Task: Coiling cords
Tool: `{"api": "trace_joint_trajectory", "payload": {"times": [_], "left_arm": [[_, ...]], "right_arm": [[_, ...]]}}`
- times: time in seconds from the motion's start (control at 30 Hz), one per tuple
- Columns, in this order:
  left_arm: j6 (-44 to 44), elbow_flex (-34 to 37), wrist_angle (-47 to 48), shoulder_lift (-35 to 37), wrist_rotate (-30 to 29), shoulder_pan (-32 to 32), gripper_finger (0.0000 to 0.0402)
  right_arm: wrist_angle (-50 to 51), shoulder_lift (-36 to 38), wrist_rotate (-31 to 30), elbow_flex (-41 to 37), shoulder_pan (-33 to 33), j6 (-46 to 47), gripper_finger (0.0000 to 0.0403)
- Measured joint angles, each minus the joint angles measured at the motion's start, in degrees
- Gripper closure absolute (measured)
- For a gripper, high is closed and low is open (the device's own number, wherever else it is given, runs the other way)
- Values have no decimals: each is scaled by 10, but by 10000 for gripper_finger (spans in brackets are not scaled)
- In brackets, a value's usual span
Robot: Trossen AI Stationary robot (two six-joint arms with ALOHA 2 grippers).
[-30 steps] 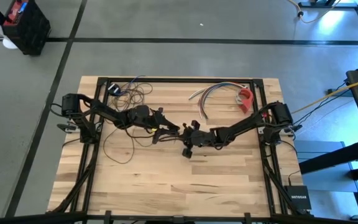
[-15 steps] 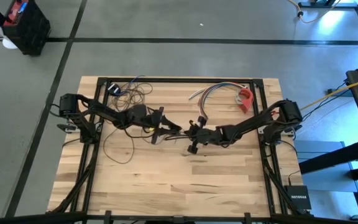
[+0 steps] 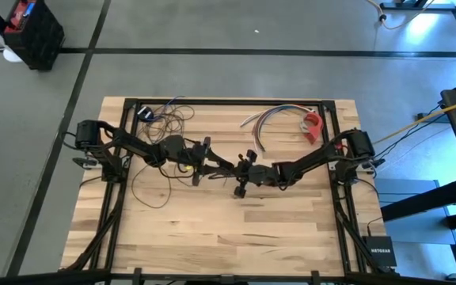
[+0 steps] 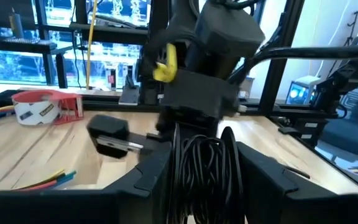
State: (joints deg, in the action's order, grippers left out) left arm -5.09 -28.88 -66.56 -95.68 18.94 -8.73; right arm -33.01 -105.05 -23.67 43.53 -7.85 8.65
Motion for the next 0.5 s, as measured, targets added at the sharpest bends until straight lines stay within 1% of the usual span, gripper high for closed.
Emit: {"api": "trace_joint_trajectory", "payload": {"times": [0.1, 0.33, 0.5], "left_arm": [[-4, 0, 10, 0, 0, 1, 265], [7, 0, 52, 0, -1, 5, 265], [24, 0, 75, 0, -22, 5, 265]], "right_arm": [[-15, -6, 1, 1, 11, 0, 391], [-19, -27, 52, 9, 32, 6, 391], [-14, -27, 53, 11, 37, 15, 391]]}}
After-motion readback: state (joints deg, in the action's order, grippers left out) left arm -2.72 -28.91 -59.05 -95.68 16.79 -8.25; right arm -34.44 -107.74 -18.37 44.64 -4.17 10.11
